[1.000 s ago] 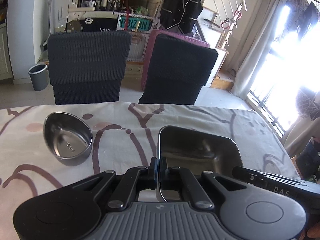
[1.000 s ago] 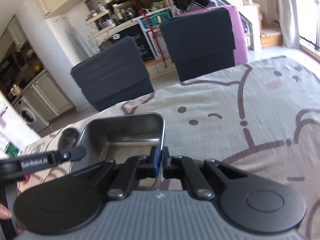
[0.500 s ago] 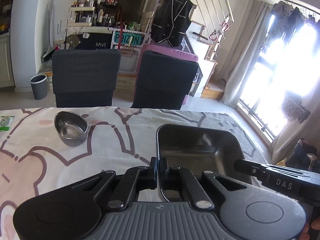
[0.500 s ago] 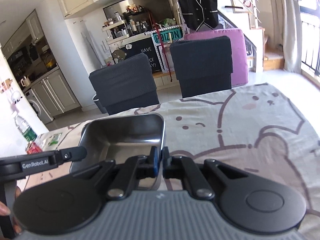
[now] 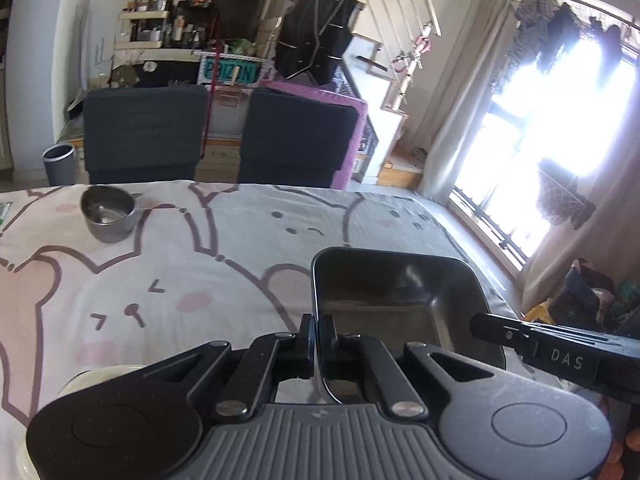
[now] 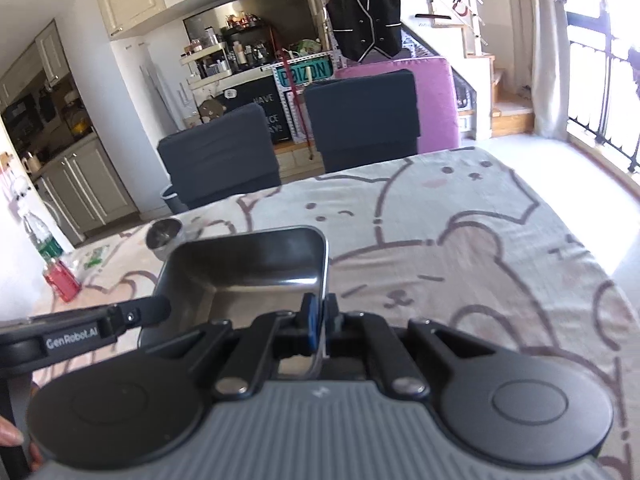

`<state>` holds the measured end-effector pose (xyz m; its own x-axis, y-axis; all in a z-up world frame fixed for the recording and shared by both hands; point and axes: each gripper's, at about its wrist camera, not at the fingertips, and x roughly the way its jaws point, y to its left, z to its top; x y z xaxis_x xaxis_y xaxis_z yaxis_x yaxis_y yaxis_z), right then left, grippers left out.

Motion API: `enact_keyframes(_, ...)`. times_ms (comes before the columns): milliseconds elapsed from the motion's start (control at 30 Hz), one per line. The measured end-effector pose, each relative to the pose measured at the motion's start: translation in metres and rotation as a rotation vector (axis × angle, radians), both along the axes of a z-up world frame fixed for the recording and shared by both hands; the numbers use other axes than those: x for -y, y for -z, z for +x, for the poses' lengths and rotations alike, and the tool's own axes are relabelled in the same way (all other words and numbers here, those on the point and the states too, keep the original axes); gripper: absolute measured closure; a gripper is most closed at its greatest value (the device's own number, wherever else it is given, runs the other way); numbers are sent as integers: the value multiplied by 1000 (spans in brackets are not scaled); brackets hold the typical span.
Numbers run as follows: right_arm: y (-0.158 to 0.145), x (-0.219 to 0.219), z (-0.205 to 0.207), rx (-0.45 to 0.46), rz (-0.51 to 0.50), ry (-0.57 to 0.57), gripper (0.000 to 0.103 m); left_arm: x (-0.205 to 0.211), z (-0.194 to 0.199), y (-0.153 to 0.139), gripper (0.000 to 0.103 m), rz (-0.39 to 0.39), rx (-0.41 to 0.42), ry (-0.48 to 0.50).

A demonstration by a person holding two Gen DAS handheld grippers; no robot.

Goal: Organize plates and bowls
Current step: 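Carry the second steel tray with both tools toward the first tray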

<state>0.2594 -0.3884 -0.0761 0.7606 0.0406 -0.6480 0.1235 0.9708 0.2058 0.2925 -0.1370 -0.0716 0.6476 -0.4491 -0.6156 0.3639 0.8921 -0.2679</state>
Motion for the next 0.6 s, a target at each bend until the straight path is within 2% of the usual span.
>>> enact_keyframes(67, 1, 4, -6, -1, -10, 9, 98, 9, -5, 2, 100, 14, 11, 24)
enact_keyframes(167, 3, 13, -11, -12, -18, 38, 98, 23, -8, 10, 98, 13, -32, 64)
enact_keyframes(333, 9, 25, -13, -51, -19, 104, 98, 46, -15, 20, 97, 53, -52, 109)
enact_keyframes(600, 21, 29, -8, -111, -40, 120, 98, 61, -9, 45, 95, 120, -130, 153)
